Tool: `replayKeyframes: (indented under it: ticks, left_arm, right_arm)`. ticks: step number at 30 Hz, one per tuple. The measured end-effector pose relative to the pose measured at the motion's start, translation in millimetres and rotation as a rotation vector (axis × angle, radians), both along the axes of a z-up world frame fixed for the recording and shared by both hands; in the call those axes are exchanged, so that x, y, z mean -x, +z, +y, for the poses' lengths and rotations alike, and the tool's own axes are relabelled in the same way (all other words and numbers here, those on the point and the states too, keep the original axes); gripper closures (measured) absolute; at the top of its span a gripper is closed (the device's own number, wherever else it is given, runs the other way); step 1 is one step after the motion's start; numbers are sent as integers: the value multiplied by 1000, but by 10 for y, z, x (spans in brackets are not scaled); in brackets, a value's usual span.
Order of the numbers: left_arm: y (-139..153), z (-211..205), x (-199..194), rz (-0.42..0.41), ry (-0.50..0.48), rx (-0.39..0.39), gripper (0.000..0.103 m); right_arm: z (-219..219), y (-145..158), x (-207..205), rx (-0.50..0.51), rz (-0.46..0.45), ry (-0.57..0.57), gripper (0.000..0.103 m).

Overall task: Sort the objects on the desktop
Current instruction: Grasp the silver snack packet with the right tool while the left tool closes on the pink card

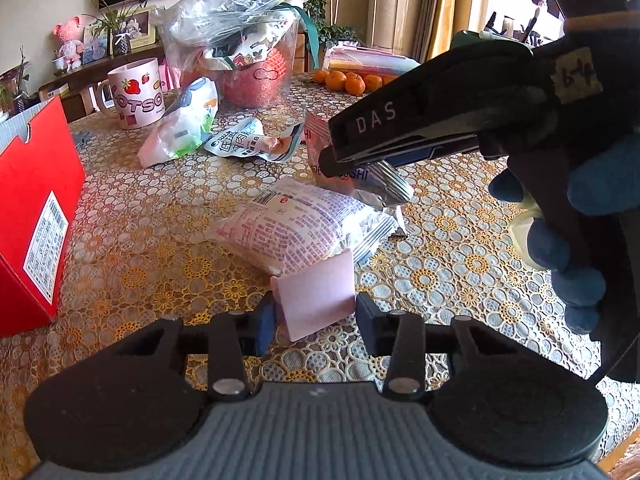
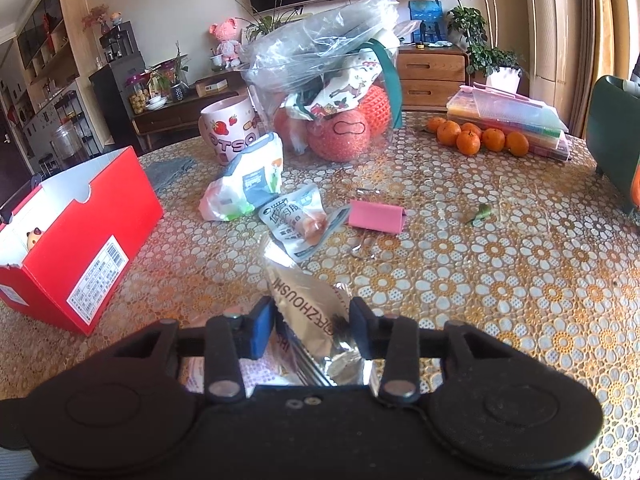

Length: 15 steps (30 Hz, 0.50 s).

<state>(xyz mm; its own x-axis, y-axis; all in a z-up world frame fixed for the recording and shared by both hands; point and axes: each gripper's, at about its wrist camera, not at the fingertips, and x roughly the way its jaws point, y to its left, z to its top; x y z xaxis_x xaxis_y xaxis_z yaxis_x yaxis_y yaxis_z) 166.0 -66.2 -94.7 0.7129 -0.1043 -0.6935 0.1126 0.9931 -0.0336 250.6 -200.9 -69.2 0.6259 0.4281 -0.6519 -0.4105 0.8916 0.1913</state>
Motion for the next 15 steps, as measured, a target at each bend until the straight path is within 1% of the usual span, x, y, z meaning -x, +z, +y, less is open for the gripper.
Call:
replayKeyframes:
  ticks: [9, 15]
  left_arm:
    - [61, 25, 26, -3, -12, 7, 62]
    - [137, 35, 98, -4, -23, 10, 62]
  right_arm:
    - [-54, 78, 43, 17, -29, -30, 76]
    - [-129, 137, 114, 27, -49, -46, 79]
